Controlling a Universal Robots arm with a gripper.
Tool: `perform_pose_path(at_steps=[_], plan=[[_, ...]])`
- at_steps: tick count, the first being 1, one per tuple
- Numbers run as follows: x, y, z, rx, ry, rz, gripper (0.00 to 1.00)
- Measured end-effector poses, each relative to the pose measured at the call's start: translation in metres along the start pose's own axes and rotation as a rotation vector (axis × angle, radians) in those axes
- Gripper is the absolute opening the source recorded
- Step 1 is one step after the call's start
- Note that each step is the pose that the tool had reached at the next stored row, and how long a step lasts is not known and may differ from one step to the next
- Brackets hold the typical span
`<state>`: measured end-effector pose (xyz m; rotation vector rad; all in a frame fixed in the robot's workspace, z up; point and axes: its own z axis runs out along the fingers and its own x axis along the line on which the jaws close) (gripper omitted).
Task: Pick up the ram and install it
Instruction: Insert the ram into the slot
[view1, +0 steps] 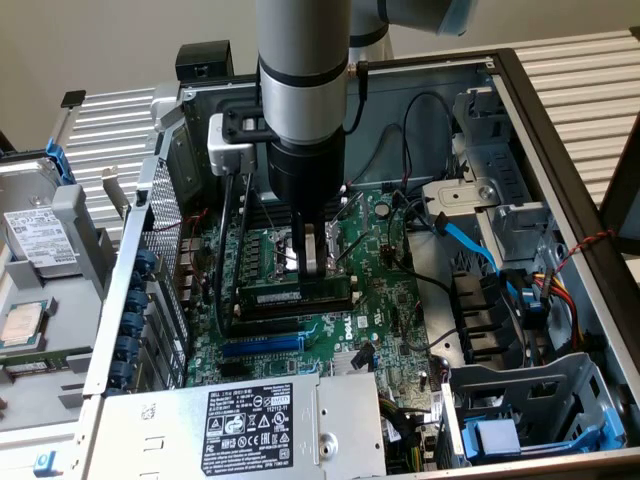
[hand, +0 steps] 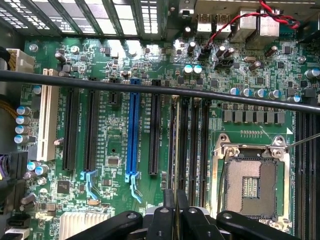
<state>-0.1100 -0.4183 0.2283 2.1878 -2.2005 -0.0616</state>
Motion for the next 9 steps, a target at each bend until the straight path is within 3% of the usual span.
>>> perform_pose_path(at_steps=[9], plan=[[0.0, 0.0, 0.0016, -0.0002, 0.0003, 0.0, 0.13]])
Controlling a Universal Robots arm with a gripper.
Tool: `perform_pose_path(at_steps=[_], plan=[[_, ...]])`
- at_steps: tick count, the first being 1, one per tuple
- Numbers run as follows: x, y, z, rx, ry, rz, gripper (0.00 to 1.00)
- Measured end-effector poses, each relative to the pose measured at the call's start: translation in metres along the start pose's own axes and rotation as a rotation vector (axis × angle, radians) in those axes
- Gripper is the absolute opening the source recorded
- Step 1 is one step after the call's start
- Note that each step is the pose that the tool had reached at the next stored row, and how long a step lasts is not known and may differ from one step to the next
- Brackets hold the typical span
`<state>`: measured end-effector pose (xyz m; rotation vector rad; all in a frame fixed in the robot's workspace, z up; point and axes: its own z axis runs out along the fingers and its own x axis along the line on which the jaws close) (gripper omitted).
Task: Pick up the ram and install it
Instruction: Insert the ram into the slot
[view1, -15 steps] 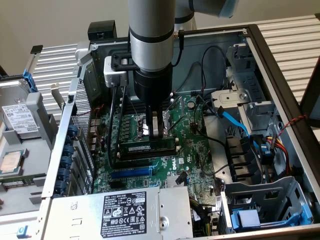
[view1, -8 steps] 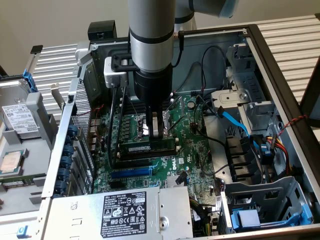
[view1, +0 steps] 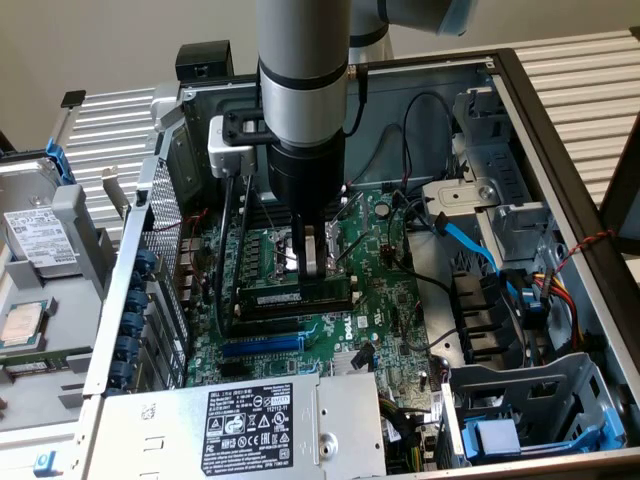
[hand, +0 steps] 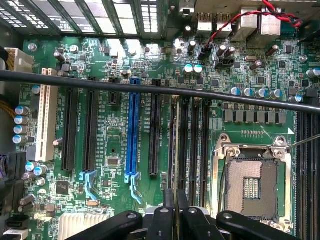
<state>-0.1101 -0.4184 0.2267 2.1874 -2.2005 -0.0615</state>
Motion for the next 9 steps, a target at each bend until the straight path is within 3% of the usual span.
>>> perform_pose_path(at_steps=[4, 7, 9], plan=[[0.0, 0.0, 0.0001, 0.0001, -0.0003, 0.0, 0.15], [0.0, 0.0, 0.0001, 0.0002, -0.0002, 0.0, 0.28], [0.0, 0.0, 0.0001, 0.0001, -0.0001, 0.0, 0.28]])
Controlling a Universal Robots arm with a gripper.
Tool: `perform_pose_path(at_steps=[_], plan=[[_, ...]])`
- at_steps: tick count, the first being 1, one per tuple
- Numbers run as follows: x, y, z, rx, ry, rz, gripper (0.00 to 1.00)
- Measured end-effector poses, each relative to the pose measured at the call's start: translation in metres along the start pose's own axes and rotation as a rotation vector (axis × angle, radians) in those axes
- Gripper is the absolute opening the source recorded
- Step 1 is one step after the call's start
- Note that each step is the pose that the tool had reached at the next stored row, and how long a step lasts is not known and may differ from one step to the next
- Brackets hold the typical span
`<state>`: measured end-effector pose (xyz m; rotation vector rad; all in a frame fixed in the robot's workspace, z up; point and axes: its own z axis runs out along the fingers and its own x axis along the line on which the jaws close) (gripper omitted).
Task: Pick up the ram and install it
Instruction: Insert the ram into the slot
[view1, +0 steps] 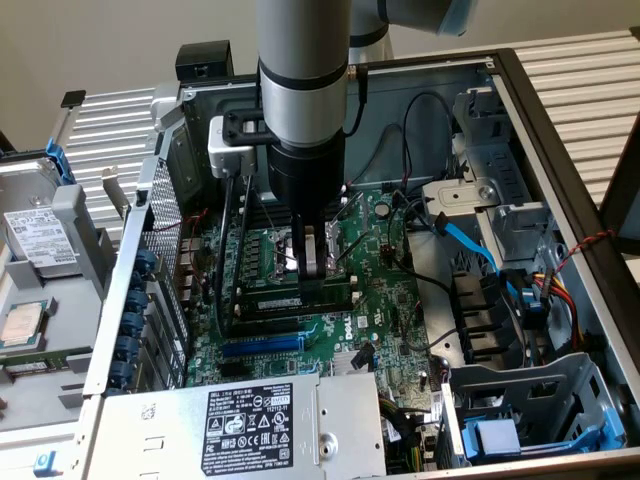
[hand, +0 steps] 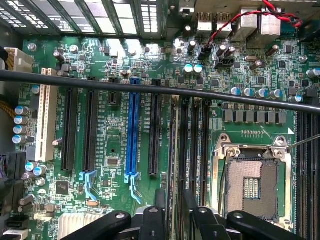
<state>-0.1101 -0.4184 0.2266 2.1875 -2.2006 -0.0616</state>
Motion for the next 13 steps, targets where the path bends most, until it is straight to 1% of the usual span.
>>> perform_pose_path(at_steps=[4, 9, 13], plan=[[0.0, 0.0002, -0.0021, 0.0001, -0.0001, 0.0, 0.28], [0.0, 0.0019, -0.0106, 0.0, 0.0, 0.0, 0.28], [0.0, 0.0057, -0.0179, 0.0, 0.0, 0.0, 0.28]])
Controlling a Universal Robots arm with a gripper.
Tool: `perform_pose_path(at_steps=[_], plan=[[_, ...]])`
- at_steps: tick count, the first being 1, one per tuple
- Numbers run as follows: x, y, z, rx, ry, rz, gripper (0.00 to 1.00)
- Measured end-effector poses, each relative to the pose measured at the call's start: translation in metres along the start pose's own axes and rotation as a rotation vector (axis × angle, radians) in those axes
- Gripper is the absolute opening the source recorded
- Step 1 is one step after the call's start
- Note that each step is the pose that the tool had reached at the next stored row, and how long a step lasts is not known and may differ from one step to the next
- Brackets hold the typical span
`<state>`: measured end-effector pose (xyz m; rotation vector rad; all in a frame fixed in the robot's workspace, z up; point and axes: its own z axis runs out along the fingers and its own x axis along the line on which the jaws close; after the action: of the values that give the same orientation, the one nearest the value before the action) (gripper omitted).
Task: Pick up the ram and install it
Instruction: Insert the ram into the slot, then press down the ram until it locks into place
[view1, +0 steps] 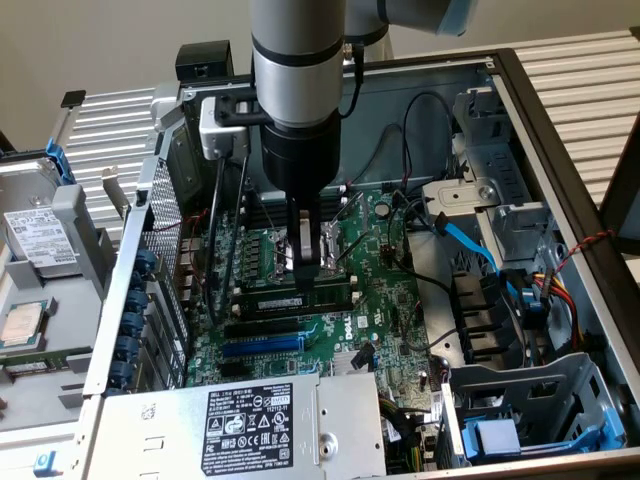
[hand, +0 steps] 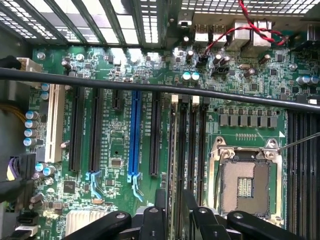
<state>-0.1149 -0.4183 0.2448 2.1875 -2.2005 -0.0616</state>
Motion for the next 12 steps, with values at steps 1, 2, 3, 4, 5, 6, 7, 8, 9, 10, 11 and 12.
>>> perform_pose_path(at_steps=[1, 2, 3, 4, 5, 6, 7, 8, 9, 10, 11, 12], plan=[[0.0, 0.0009, -0.0016, 0.0001, -0.0001, 0.0, 0.28], [0.0, 0.0016, -0.0029, 0.0001, -0.0001, 0.0, 0.28], [0.0, 0.002, -0.0032, 0.0001, -0.0002, 0.0, 0.28], [0.0, 0.0021, -0.0032, 0.0002, -0.0002, 0.0, 0.28], [0.0, 0.0021, -0.0032, 0.0002, -0.0002, 0.0, 0.28], [0.0, 0.0021, -0.0032, 0.0002, -0.0002, 0.0, 0.28], [0.0, 0.0021, -0.0032, 0.0001, -0.0001, 0.0, 0.28], [0.0, 0.0021, -0.0032, 0.0001, -0.0001, 0.0, 0.28], [0.0, 0.0021, -0.0032, 0.0002, -0.0001, 0.0, 0.28], [0.0, 0.0021, -0.0032, 0.0001, -0.0001, 0.0, 0.28], [0.0, 0.0021, -0.0032, 0.0001, -0.0001, 0.0, 0.28], [0.0, 0.0021, -0.0032, 0.0001, -0.0001, 0.0, 0.28]])
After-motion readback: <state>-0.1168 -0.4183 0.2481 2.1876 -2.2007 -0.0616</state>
